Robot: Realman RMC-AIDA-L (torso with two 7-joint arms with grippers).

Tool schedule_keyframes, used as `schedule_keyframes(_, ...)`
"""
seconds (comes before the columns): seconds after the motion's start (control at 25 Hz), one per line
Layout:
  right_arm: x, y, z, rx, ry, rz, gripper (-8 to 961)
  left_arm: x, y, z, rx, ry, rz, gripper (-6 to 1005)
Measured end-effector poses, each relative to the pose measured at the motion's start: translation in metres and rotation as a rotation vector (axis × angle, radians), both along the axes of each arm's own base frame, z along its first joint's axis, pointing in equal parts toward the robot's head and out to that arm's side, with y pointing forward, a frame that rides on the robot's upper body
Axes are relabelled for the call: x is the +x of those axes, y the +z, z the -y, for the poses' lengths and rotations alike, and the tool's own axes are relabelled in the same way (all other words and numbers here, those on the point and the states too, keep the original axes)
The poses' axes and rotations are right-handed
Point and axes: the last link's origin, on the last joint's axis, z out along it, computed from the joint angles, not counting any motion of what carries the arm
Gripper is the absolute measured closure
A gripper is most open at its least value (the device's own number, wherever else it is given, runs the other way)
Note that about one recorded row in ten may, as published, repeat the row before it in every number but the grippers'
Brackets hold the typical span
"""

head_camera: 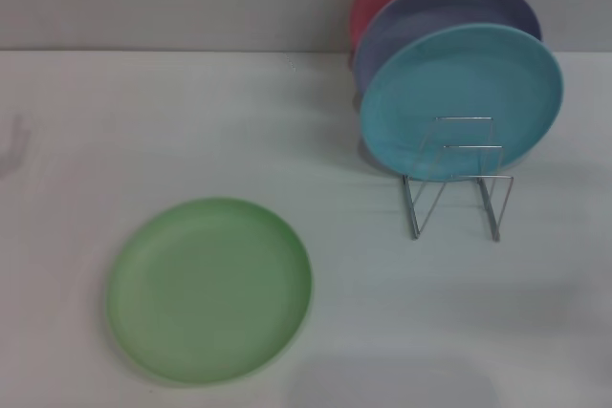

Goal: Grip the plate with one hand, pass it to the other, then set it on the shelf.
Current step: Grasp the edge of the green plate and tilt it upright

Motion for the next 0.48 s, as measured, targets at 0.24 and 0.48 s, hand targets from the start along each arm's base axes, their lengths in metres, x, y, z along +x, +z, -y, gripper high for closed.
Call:
schedule_keyframes(0.24,-0.003,-0.002,0.000,-0.008,0.015,0.003,224,-0.003,0.006,-0.001,0.027,0.018,0.010,170)
schedule_keyframes(0.48,-0.006,-0.008,0.003,-0.036,0.036,0.024,225,-0.004,0.010,-0.015,0.019,0.066,-0.021,171)
